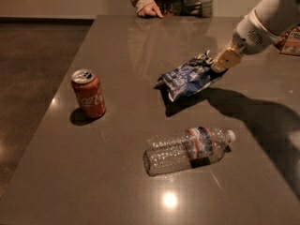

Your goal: Move blue chip bag near water bottle

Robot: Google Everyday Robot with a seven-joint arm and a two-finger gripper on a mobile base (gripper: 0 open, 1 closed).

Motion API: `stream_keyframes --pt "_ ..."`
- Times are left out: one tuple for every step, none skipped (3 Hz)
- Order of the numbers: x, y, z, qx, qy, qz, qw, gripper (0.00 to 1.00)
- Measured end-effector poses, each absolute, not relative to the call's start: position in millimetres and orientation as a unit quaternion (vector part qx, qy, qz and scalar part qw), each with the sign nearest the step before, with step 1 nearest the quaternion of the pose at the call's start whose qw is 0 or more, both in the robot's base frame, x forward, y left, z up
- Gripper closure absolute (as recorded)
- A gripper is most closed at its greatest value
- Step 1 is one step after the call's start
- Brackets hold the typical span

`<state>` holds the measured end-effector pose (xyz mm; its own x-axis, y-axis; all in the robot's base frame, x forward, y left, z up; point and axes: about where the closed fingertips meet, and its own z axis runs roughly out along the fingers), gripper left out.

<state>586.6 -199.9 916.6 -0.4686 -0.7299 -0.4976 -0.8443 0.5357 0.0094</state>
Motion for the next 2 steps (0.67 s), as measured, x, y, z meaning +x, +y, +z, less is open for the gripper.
stream_keyframes --pt "538 -204 914 -0.47 0.844 0.146 0.215 1.0" --pt "488 -218 905 -0.463 0.85 0.158 0.198 1.0"
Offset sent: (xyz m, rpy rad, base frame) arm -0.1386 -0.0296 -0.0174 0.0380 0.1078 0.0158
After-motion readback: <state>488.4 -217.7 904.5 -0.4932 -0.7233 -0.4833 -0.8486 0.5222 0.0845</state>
